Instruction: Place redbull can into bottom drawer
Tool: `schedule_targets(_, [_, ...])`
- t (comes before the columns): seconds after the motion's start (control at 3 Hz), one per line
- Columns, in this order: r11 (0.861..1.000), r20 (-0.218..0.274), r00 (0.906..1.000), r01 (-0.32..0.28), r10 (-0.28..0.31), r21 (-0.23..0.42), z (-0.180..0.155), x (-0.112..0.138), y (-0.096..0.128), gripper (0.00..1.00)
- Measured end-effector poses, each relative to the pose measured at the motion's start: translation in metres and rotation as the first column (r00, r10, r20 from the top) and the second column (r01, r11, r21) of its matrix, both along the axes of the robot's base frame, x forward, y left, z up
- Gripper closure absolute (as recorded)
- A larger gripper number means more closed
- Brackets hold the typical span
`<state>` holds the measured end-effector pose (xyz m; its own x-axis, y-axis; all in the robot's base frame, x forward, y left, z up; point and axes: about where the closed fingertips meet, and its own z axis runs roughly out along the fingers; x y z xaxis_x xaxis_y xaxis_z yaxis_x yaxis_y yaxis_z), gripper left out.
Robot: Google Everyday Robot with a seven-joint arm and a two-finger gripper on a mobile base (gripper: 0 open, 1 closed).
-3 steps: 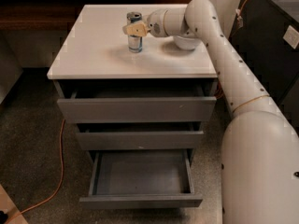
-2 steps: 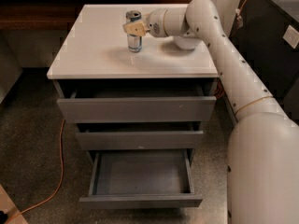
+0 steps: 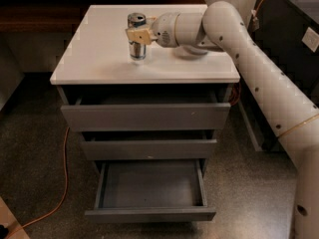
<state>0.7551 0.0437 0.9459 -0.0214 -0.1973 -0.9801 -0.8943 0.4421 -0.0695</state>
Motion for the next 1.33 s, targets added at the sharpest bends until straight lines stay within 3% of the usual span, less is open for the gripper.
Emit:
schedule_targets(0.67, [0.998,0.019,0.9975,-0.068,0.068,0.016,0.009,-0.094,0.015,1.0])
schedule_targets(1.0, [0.994,0.003,0.994,-0.109,0.109,0.014,0.006,-0.15,0.023,1.0])
schedule_targets(1.33, [0.993,-0.047,0.9915,-0.121,0.121,-0.001,-0.035,-0.186,0.025,1.0])
